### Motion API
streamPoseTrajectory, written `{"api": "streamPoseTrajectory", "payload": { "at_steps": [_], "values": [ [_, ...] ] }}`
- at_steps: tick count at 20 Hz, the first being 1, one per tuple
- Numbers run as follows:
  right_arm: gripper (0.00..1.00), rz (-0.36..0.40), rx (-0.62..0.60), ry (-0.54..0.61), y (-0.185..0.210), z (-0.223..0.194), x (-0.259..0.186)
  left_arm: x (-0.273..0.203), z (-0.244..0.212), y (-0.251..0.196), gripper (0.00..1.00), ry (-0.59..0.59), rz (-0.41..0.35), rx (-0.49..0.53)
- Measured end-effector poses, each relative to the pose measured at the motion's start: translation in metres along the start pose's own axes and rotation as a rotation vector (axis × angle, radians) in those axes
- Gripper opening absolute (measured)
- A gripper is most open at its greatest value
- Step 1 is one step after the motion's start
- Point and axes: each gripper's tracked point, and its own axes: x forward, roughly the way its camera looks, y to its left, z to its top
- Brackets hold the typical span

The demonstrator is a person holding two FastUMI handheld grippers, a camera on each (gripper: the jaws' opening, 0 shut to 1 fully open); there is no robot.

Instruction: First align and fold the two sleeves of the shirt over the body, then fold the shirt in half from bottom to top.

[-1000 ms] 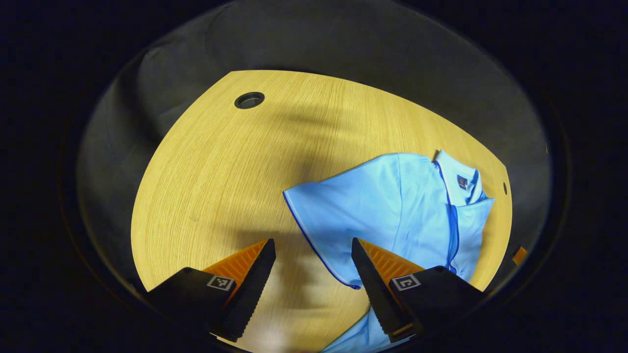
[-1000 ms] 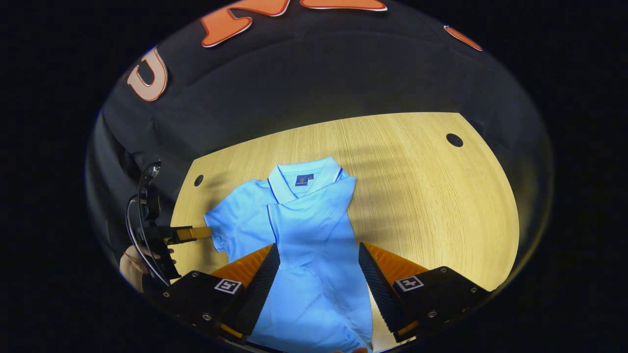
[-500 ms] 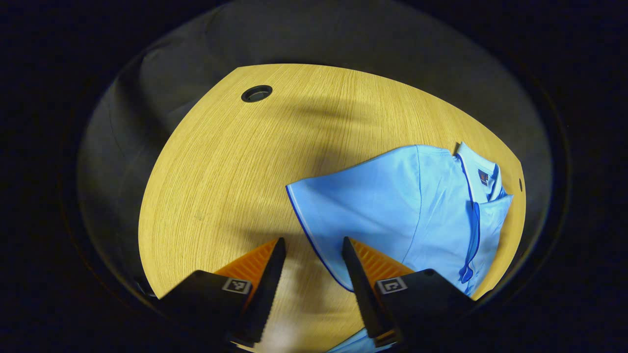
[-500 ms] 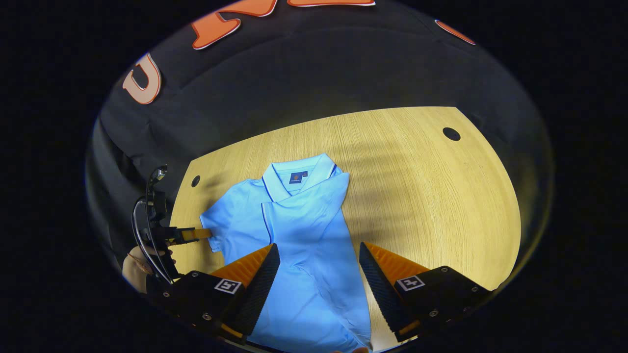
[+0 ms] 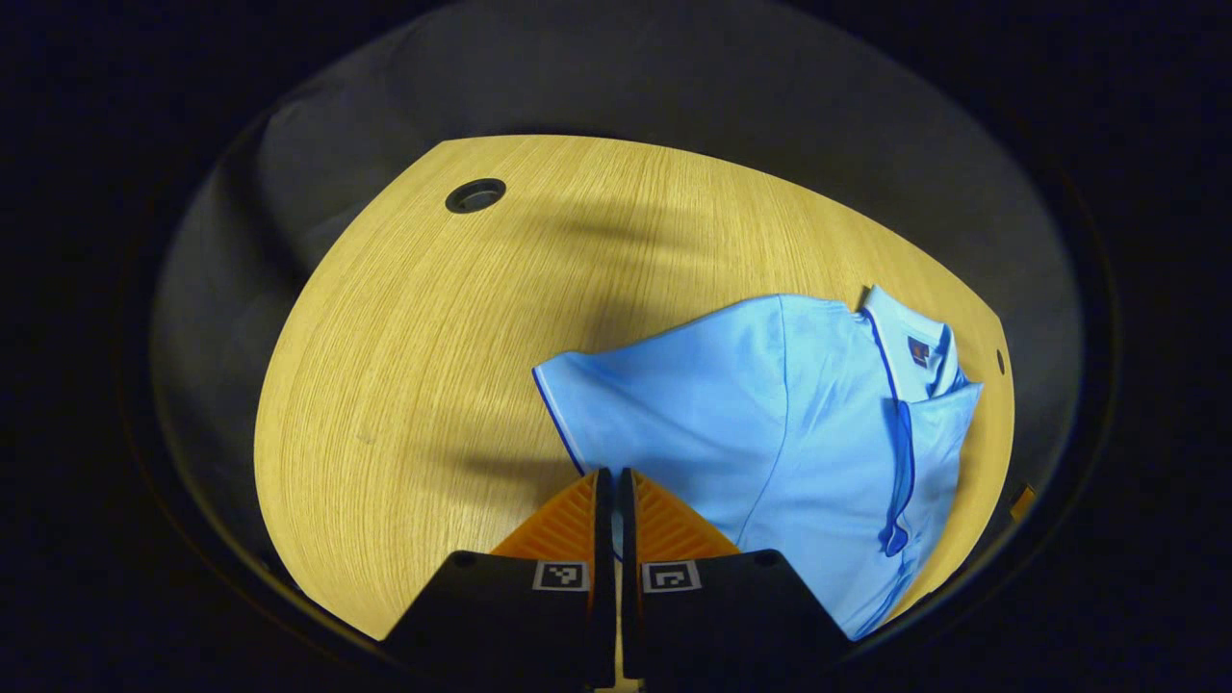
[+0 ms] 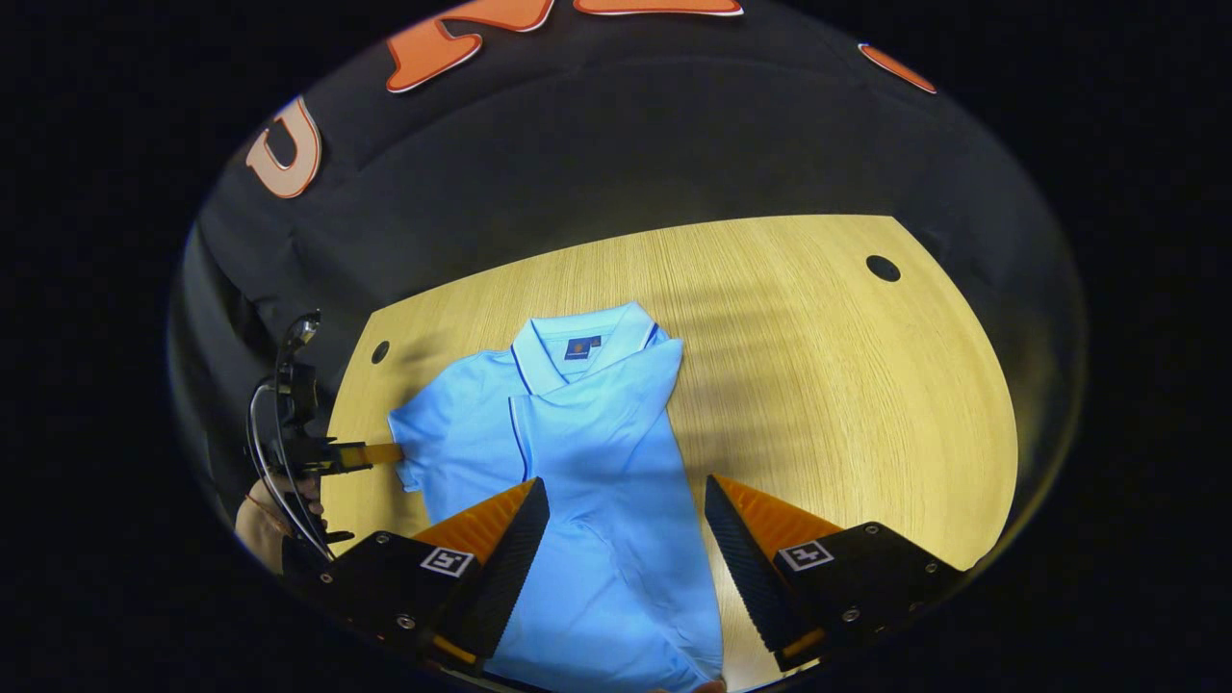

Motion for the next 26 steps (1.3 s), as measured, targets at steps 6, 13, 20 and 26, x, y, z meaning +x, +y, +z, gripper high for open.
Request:
{"api": "streamPoseTrajectory", "payload": {
  "at_steps": [6,13,20,26],
  "values": [
    [0.99,-0.003,0.006,-0.051,-0.003,0.010,-0.011,-0.033,0.018,-0.013,0.06,-0.075,-0.009,0.091],
    [0.99,-0.030,0.013,-0.115,-0.023,0.018,-0.031,-0.083,0.041,-0.080,0.06,-0.189,-0.047,0.284],
    [0.98,-0.043,0.044,-0.123,-0.049,0.009,-0.041,-0.100,0.024,-0.170,0.06,-0.192,-0.162,0.353],
    [0.99,-0.059,0.068,-0.125,-0.078,0.000,-0.049,-0.088,-0.001,-0.222,0.06,-0.163,-0.209,0.379]
  ]
}}
